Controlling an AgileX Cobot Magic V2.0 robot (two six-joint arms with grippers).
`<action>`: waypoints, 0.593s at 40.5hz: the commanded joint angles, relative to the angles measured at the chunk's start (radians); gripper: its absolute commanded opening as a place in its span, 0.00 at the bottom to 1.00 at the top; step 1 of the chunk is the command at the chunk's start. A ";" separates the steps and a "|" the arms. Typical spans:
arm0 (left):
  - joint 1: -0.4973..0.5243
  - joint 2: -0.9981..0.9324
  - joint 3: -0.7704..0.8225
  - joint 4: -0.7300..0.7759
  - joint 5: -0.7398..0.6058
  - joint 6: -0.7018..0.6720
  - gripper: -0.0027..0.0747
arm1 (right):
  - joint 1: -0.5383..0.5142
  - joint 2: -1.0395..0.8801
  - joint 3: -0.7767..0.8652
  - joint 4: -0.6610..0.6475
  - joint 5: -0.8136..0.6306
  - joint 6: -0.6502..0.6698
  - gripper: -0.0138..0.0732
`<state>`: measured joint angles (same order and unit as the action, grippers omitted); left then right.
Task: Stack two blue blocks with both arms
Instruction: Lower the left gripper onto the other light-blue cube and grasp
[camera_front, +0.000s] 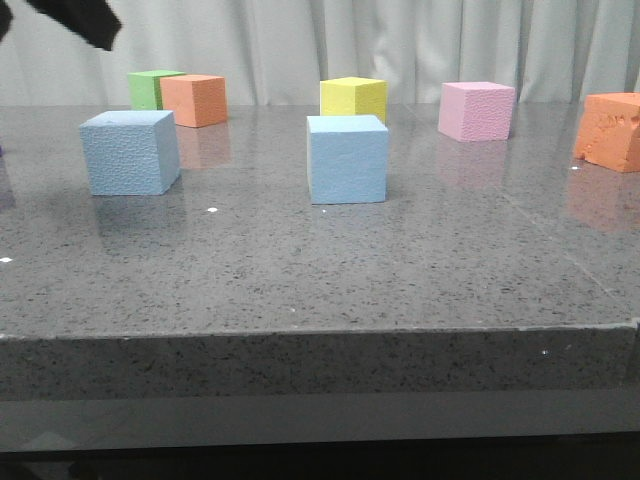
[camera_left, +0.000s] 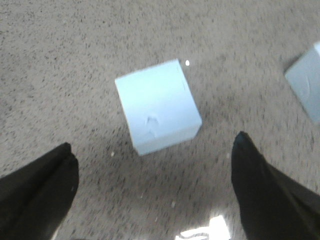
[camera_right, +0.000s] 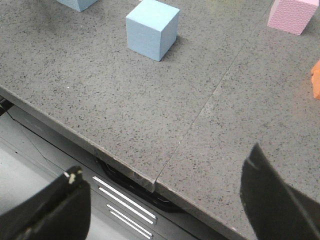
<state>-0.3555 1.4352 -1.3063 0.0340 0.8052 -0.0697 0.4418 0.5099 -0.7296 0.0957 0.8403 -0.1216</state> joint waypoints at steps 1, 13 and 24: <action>-0.008 0.038 -0.091 0.004 -0.051 -0.077 0.82 | -0.006 0.003 -0.025 -0.006 -0.067 -0.011 0.87; -0.008 0.227 -0.250 0.026 0.020 -0.190 0.82 | -0.006 0.003 -0.025 -0.006 -0.067 -0.011 0.87; -0.008 0.328 -0.281 0.028 0.016 -0.222 0.82 | -0.006 0.003 -0.025 -0.006 -0.067 -0.011 0.87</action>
<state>-0.3555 1.7876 -1.5523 0.0550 0.8567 -0.2730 0.4418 0.5099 -0.7296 0.0957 0.8403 -0.1216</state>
